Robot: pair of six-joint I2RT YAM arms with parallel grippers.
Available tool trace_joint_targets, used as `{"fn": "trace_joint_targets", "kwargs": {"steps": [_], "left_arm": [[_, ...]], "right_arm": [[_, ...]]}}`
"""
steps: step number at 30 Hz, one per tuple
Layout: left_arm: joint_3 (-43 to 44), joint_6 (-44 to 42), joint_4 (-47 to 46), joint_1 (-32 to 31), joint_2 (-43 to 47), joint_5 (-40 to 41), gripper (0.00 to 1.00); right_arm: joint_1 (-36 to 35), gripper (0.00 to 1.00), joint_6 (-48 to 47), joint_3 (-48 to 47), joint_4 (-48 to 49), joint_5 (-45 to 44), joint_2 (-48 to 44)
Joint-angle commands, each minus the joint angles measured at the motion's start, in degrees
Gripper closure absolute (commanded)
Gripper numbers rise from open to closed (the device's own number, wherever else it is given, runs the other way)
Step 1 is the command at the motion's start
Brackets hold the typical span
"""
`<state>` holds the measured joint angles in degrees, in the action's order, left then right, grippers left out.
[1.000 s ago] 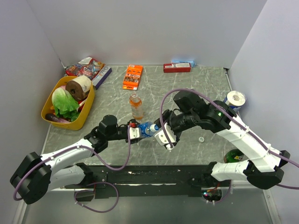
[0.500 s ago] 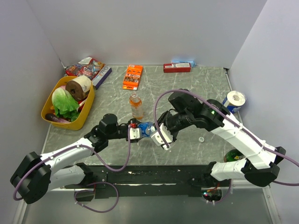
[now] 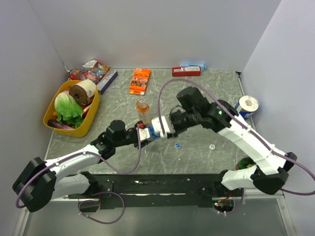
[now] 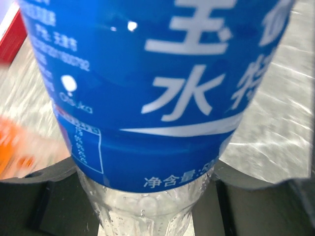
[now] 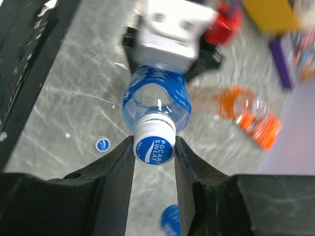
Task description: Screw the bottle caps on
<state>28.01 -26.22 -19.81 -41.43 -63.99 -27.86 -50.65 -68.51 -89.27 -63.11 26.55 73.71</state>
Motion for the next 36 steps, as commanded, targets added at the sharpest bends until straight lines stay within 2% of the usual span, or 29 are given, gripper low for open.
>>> {"fn": "trace_joint_targets", "kwargs": {"steps": [1,2,6,7,10,13,18,21,22,23,26,29,33,36], "left_arm": [[3.5,18.3,-13.0,0.4,1.5,20.2,0.99],[3.0,18.6,-14.3,-0.7,2.4,22.6,0.99],[4.6,12.3,-16.6,-5.1,1.1,32.7,0.99],[5.1,11.5,-15.9,-5.6,0.2,33.9,0.99],[6.5,7.9,-13.7,-6.7,-1.7,36.1,0.99],[7.1,4.9,-11.9,-7.0,-2.9,37.4,0.99],[4.2,2.0,-16.2,-6.9,-2.2,40.0,0.99],[4.4,4.4,-12.6,-6.8,-2.2,39.1,0.99],[4.8,5.3,-11.4,-6.7,-1.9,38.6,0.99],[4.8,7.0,-10.3,-6.7,-1.7,37.4,0.99],[3.6,10.1,-7.6,-6.7,-0.4,35.3,0.99],[2.4,12.0,-7.3,-6.7,0.4,34.1,0.99],[1.6,12.2,-9.6,-6.6,0.5,31.4,0.99],[1.4,12.5,-11.6,-6.6,0.1,30.9,0.99]], "right_arm": [[4.7,0.84,24.1,-2.1,3.2,7.4,4.5],[7.8,0.84,26.8,-2.9,3.3,8.9,5.5],[12.3,0.85,42.0,-9.9,2.3,14.4,12.7],[13.3,0.86,49.9,-11.0,1.9,17.4,14.1],[15.1,0.87,61.6,-10.4,3.9,20.7,16.4],[15.1,0.88,62.3,-10.4,3.6,20.5,17.3],[15.1,0.86,63.1,-9.8,3.7,20.8,17.4],[15.8,0.71,62.6,-9.7,3.6,20.4,17.1],[16.3,0.60,61.8,-10.4,3.0,20.0,17.0],[16.5,0.58,60.6,-11.0,1.8,19.3,16.7],[16.6,0.51,56.3,-12.7,-0.4,17.1,15.2],[16.6,0.51,56.3,-11.7,-0.4,16.4,14.0],[16.4,0.52,58.0,-11.0,1.1,15.9,15.1],[15.9,0.46,56.7,-12.9,0.5,16.1,16.3]]}}
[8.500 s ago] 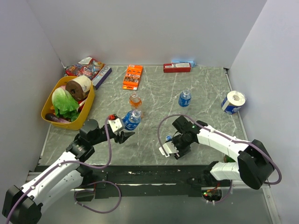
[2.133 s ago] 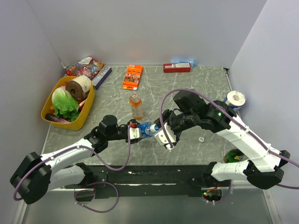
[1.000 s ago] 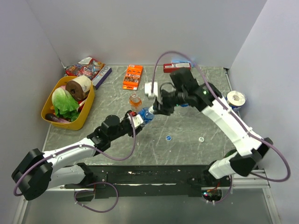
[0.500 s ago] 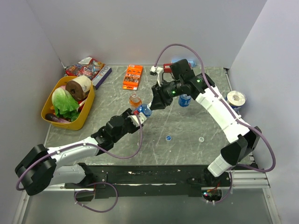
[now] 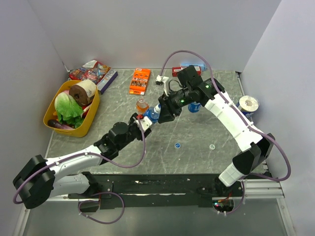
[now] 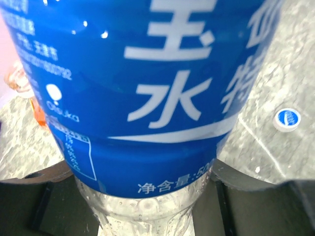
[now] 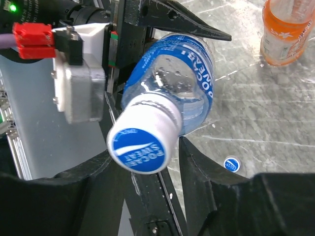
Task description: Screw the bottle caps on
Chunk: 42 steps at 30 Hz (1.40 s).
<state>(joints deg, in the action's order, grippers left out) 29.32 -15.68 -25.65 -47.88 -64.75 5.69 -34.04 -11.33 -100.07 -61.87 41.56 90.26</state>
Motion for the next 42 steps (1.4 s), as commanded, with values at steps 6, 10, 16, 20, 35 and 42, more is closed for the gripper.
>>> {"fn": "trace_joint_targets", "kwargs": {"steps": [6,10,16,20,35,42], "left_arm": [[-1.0,5.5,-4.6,1.0,1.5,-6.5,0.99],[-2.0,8.6,-1.5,3.6,3.0,-13.5,0.99],[-4.2,-1.2,0.5,6.0,4.4,-29.6,0.99],[-2.6,-7.2,2.9,6.1,3.4,-35.1,0.99],[1.6,-13.4,6.8,6.0,1.6,-39.5,0.99],[2.5,-15.3,8.7,6.1,1.4,-40.3,0.99]], "right_arm": [[-0.8,0.34,-7.2,-7.0,-7.4,0.1,-1.6],[-0.7,0.33,-14.8,-6.5,-12.3,-3.8,-6.1],[-1.2,0.34,-38.0,1.7,-5.4,-7.3,-18.5],[-6.0,0.34,-51.8,4.8,-0.2,-8.2,-21.1],[-16.6,0.35,-70.1,10.5,-3.9,-9.9,-22.8],[-17.0,0.35,-70.3,9.1,-2.9,-10.4,-21.3]]}}
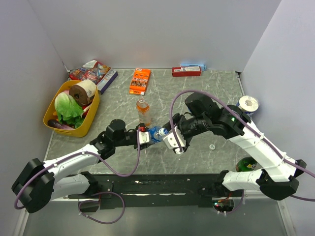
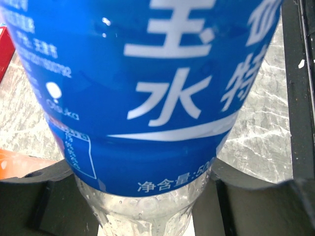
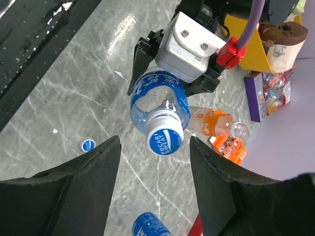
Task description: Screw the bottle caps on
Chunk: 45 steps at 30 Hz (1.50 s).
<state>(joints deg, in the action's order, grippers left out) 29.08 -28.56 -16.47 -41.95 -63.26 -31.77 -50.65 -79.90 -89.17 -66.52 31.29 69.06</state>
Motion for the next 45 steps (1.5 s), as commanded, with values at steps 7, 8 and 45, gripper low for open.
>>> {"fn": "trace_joint_targets", "kwargs": {"steps": [7,8,45], "left_arm": [[3.1,-2.9,-1.5,0.2,-0.7,-3.4,0.99],[3.2,-3.1,-1.4,0.2,-0.7,-3.4,0.99],[9.9,18.0,-15.5,-5.9,-7.1,47.0,0.99]], "right_arm": [[-0.4,0.45,-3.4,-1.8,0.3,-0.2,0.6],[-0.4,0.46,-3.7,-1.8,0.2,-0.1,0.7],[8.6,0.86,71.9,-29.4,-3.3,2.1,31.6]]}}
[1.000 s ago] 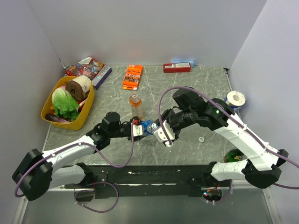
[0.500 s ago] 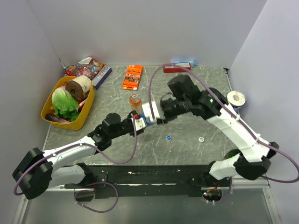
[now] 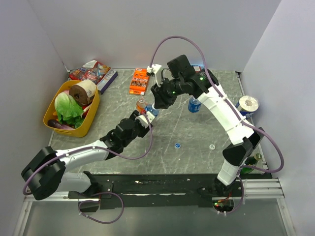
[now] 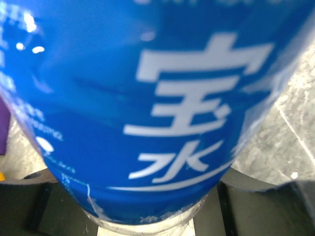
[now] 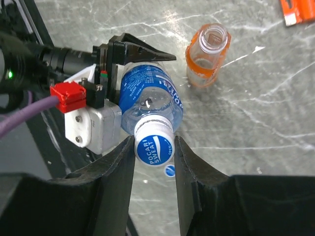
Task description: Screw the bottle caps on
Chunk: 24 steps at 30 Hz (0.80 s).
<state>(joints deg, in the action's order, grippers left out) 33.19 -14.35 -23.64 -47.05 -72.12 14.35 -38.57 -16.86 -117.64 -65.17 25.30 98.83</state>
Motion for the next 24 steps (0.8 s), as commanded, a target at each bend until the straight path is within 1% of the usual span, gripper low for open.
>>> {"fn": "trace_joint_targets", "kwargs": {"steps": [1,3,4,5,7,8,9,11,12,14,15,16,17,18,20,21,24], "left_arm": [[5.4,4.4,-7.4,-0.8,1.8,0.6,0.99],[4.9,7.0,-5.0,-0.3,2.4,-1.3,0.99],[4.1,7.8,-3.0,-0.1,2.7,-2.6,0.99],[3.7,8.3,-1.8,0.5,3.1,-6.0,0.99],[2.2,9.0,0.8,1.0,3.5,-9.3,0.99],[1.4,9.2,1.1,1.7,4.1,-11.2,0.99],[0.7,9.0,1.3,2.0,4.4,-15.4,0.99],[-1.9,8.6,1.3,2.8,5.2,-18.9,0.99],[-2.5,7.9,1.1,3.0,5.6,-21.2,0.99],[-3.9,6.6,1.4,3.6,6.5,-24.9,0.99],[-4.2,3.8,1.7,3.8,6.7,-27.2,0.99],[-4.4,2.2,1.9,4.0,7.2,-32.1,0.99],[-4.4,0.2,2.5,4.2,8.0,-34.3,0.99],[-4.4,-3.5,3.6,4.2,8.4,-36.1,0.99],[-3.7,-7.9,4.9,4.4,9.2,-39.8,0.99],[-3.2,-9.1,6.7,4.4,9.2,-40.4,0.99],[-1.8,-11.6,8.3,4.7,8.9,-42.2,0.99]], "right_arm": [[-3.5,0.80,8.7,-1.3,-4.9,7.4,1.7],[-3.2,0.67,7.7,-3.5,-6.0,6.0,0.8],[-2.9,0.51,6.9,-4.8,-6.8,6.2,0.3],[-2.2,0.45,6.1,-6.4,-7.9,6.3,0.1],[-1.4,0.35,2.7,-12.0,-12.4,6.7,-0.5],[-0.7,0.34,1.1,-13.6,-14.0,6.5,-0.8],[-0.5,0.32,-1.8,-15.4,-15.6,6.0,-2.0],[-0.3,0.28,-4.7,-13.9,-15.7,5.5,-4.4],[-0.1,0.27,-8.2,-10.0,-15.3,5.5,-7.3],[-0.1,0.27,-12.9,-5.6,-14.3,6.0,-10.6],[-0.1,0.27,-18.5,-1.2,-13.3,7.1,-13.8],[-0.2,0.28,-21.4,1.3,-10.1,7.5,-15.6],[-0.3,0.29,-24.2,3.9,-7.5,7.7,-17.5],[-0.5,0.29,-29.4,8.7,-5.2,7.1,-21.0],[-2.6,0.29,-33.9,12.9,1.1,4.7,-23.4],[-3.5,0.29,-37.8,15.6,2.1,2.3,-24.4],[-5.2,0.29,-40.6,16.4,3.7,2.0,-23.9]]}}
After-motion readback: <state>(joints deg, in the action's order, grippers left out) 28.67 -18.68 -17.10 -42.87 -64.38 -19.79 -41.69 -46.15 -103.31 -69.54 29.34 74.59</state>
